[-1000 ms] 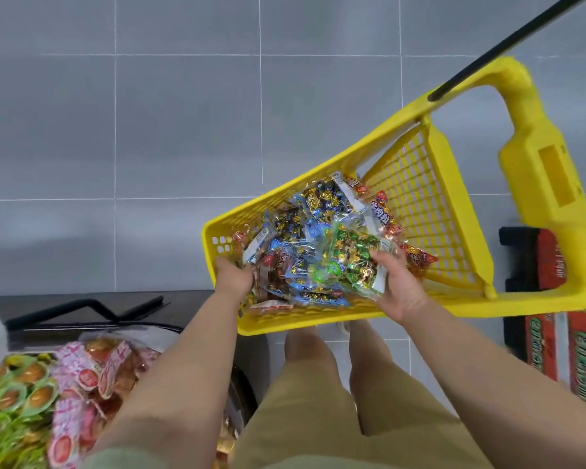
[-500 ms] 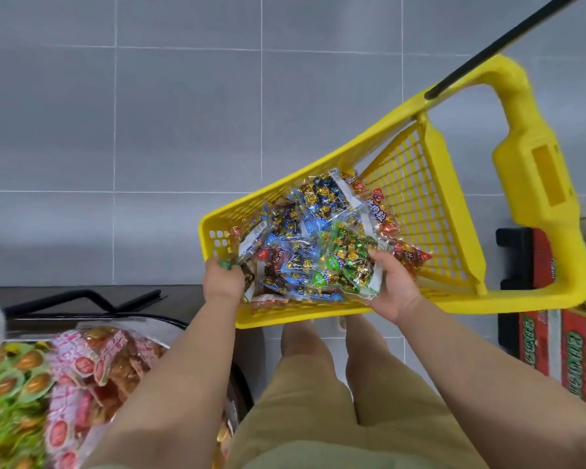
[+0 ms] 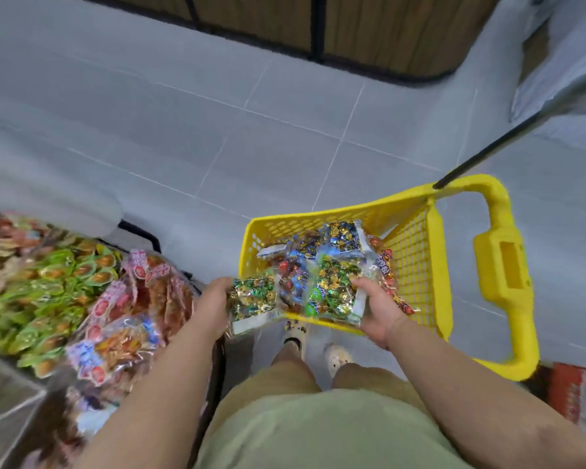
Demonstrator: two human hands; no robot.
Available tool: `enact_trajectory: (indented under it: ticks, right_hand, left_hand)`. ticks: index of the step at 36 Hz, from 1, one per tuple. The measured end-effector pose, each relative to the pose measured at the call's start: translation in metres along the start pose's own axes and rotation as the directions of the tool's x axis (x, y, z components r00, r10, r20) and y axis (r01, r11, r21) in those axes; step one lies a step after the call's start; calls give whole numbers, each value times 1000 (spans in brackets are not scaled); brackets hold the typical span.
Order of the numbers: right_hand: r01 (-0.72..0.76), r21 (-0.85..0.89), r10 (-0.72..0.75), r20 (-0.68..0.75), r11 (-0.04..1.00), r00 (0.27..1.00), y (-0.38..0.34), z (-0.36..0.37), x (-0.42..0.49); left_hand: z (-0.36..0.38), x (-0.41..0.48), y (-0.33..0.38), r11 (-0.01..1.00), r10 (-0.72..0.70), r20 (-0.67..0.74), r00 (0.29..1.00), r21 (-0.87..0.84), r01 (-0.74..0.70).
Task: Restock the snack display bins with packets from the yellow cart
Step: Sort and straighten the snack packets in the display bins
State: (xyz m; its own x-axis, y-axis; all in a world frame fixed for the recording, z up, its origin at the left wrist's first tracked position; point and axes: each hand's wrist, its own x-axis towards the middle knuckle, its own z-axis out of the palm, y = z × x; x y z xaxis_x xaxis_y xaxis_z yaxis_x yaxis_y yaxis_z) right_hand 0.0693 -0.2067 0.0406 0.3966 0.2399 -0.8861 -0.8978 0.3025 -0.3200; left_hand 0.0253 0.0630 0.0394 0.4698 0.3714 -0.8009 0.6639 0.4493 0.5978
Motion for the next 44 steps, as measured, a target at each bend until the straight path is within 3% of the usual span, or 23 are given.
enact_trajectory:
  ticks: [2, 6, 11, 18, 23, 32, 35, 40, 44]
  right_hand:
    - [2, -73, -1, 21, 997, 1000, -1, 0, -9]
    - [33, -326, -10, 71, 945, 997, 5, 1, -23]
    - [37, -500, 44, 148, 865, 988, 28, 9, -37]
    - [40, -692, 184, 247, 721, 951, 92, 27, -56]
    - [50, -797, 273, 264, 602, 925, 155, 53, -70]
    - [184, -877, 382, 371, 444, 847, 316, 126, -110]
    - [222, -892, 357, 371, 393, 857, 378, 147, -124]
    - [458, -887, 221, 461, 67, 860, 456, 179, -157]
    - [676, -708, 181, 651, -204, 737, 499, 201, -184]
  left_hand:
    - [-4, -23, -15, 996, 8, 60, 998, -89, -2]
    - [-16, -55, -48, 981, 79, 32, 996, -179, -72]
    - [-40, -94, -88, 938, 80, -61, 995, -334, -96]
    - [-96, -159, -163, 892, 35, -255, 966, -429, -146]
    - [-150, -200, -219, 786, -22, -293, 956, -596, -165]
    - [-279, -274, -316, 698, -104, -503, 858, -651, -298]
    - [-321, -301, -336, 693, -66, -545, 836, -628, -355]
    - [-370, -329, -343, 726, 0, -571, 821, -564, -393]
    - [-387, -338, -337, 814, 66, -595, 801, -433, -388]
